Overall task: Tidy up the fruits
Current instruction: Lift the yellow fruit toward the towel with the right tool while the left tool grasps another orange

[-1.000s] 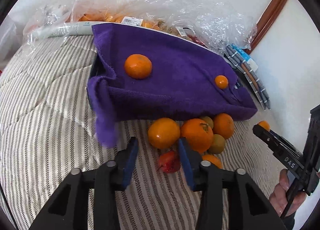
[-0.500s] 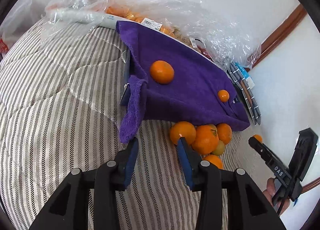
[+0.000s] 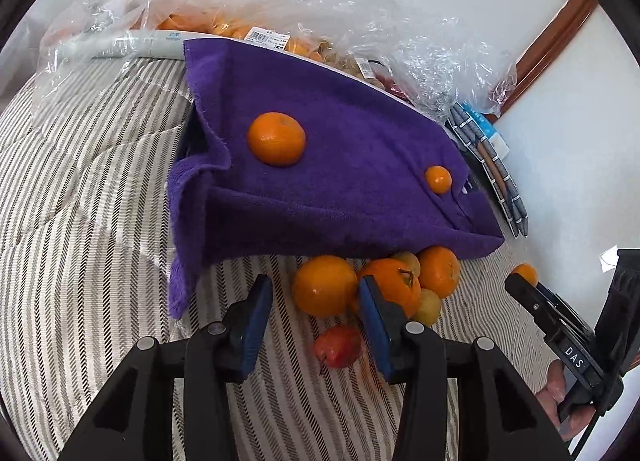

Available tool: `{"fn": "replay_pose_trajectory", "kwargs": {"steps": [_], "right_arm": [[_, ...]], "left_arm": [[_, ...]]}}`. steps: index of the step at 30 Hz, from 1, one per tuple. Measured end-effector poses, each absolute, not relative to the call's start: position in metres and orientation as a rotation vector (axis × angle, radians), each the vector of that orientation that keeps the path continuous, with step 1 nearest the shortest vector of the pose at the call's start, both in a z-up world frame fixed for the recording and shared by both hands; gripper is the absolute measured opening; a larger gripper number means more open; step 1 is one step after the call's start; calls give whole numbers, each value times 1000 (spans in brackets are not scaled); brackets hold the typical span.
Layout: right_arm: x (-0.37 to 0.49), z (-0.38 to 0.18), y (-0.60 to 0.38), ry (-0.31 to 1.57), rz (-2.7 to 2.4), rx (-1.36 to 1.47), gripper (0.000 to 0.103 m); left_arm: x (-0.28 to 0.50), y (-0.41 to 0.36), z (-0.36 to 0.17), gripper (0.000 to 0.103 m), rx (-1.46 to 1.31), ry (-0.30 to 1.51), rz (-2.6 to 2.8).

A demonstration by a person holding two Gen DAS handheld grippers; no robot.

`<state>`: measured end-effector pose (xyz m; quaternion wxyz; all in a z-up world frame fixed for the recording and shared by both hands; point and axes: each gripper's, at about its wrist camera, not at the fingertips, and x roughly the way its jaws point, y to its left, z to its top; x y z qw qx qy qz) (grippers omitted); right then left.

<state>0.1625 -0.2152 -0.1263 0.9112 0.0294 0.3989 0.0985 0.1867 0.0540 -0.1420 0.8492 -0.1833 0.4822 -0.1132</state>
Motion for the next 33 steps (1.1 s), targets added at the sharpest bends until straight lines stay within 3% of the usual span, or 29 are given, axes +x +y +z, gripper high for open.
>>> {"fn": "replay_pose_trajectory", "kwargs": {"steps": [11,33], "right_arm": [[175,-136,-218,846,200,95,43],[177,-104,-215,796,177,98,43]], "left_arm": [[189,45,-143,33,-329,998,-231],[175,63,-113,33,-359,928,-211]]}}
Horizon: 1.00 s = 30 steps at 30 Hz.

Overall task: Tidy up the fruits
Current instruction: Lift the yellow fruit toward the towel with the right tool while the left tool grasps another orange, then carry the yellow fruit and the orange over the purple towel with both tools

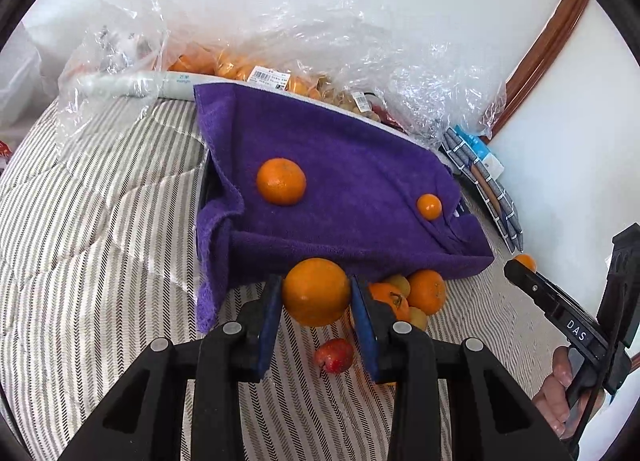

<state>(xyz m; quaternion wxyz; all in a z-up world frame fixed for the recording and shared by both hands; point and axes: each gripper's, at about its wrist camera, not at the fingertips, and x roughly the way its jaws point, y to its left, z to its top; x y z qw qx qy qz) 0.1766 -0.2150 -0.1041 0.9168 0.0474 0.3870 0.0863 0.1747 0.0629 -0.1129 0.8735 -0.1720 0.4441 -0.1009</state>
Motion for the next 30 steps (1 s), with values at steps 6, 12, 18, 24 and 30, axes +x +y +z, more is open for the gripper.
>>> {"fn": "replay_pose_trajectory", "kwargs": {"steps": [6,12,18,24,30], "right_arm": [[181,-96,-217,780,172,107,43],[190,-91,-219,769,171,114,43],[201,-90,-219,763,174,115,43],[212,-93,-221,764,177,119,43],[226,-98,-221,768,180,119,43]], "left_arm": [[174,65,-98,33,-354,903,-204],[180,65,-86,33,-343,884,-206],[192,64,-81,33,-352,877,-207],[207,63,-80,33,-351,870,-203],[221,61,-83,33,-349,870,-201]]}}
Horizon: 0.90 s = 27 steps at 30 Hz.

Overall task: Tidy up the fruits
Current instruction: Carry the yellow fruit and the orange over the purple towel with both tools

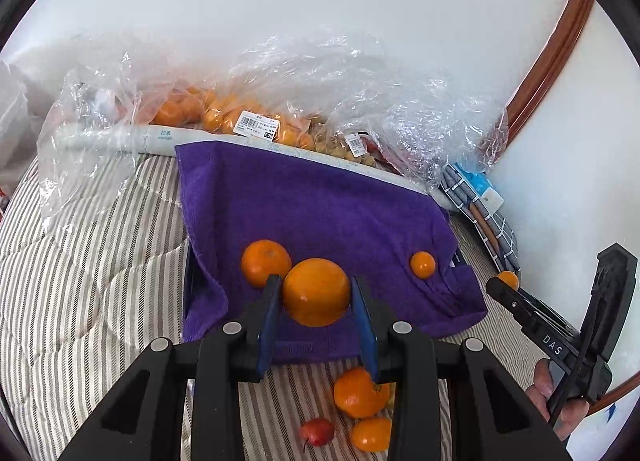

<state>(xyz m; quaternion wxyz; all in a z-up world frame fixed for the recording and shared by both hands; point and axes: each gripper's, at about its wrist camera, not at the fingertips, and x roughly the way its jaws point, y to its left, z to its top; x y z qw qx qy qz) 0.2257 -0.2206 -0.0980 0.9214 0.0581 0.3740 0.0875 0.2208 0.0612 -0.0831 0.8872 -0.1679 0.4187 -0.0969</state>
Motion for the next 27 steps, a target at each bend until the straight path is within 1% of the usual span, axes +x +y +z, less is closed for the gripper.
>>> {"fn": "replay_pose_trajectory", "kwargs": {"steps": [12,27], "right_arm": [[248,-109,-213,784,196,109,43],[261,-132,-201,842,226,91,43]], "left_arm": [[246,61,-97,33,-352,887,-199],[258,56,-115,33,-341,913,-184]]}}
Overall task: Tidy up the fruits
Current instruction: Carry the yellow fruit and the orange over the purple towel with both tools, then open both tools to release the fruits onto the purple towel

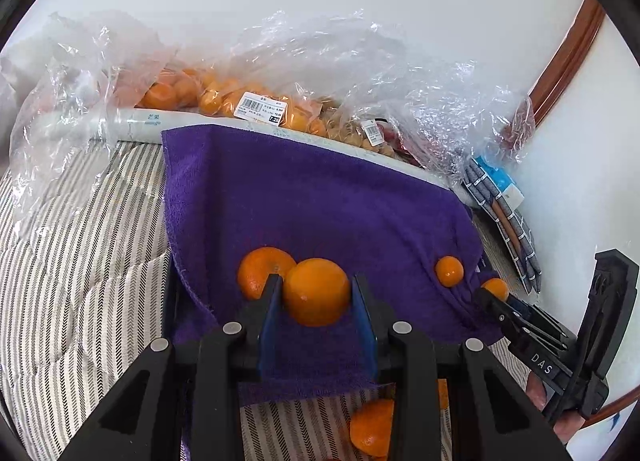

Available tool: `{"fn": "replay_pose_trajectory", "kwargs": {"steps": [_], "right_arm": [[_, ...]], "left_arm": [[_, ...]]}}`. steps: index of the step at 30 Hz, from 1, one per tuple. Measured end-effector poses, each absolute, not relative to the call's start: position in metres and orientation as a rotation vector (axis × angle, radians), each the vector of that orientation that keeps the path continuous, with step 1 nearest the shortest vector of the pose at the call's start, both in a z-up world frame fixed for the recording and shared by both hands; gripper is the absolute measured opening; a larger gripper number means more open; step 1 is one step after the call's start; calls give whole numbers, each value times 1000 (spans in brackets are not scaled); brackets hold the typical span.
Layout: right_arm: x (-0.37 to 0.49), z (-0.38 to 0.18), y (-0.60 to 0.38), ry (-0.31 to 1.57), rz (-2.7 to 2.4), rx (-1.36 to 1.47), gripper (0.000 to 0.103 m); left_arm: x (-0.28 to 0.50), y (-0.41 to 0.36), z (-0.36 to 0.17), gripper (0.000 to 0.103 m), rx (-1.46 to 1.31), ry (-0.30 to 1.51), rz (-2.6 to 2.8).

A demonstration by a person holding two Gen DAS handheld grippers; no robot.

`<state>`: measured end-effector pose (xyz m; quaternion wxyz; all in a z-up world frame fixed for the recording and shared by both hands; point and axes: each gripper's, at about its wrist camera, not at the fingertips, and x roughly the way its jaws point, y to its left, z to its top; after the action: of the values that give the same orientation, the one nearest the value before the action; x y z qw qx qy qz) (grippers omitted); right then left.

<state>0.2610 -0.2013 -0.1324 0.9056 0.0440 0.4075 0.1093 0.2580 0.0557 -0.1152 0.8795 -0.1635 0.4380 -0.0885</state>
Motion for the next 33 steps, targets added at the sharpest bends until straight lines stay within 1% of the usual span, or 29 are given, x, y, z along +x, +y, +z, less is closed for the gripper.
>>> {"fn": "replay_pose_trajectory", "kwargs": {"steps": [22,30,33], "right_arm": [[268,-150,-193,902,204,37,43],[265,-145,-195,892,201,44,43],[262,-138,-197,880,194,45,44]], "left_arm": [[257,46,-122,33,-298,925,-177],[257,43,-124,33,-291,959,-183],[255,43,-119,36,-287,958,-179]]}}
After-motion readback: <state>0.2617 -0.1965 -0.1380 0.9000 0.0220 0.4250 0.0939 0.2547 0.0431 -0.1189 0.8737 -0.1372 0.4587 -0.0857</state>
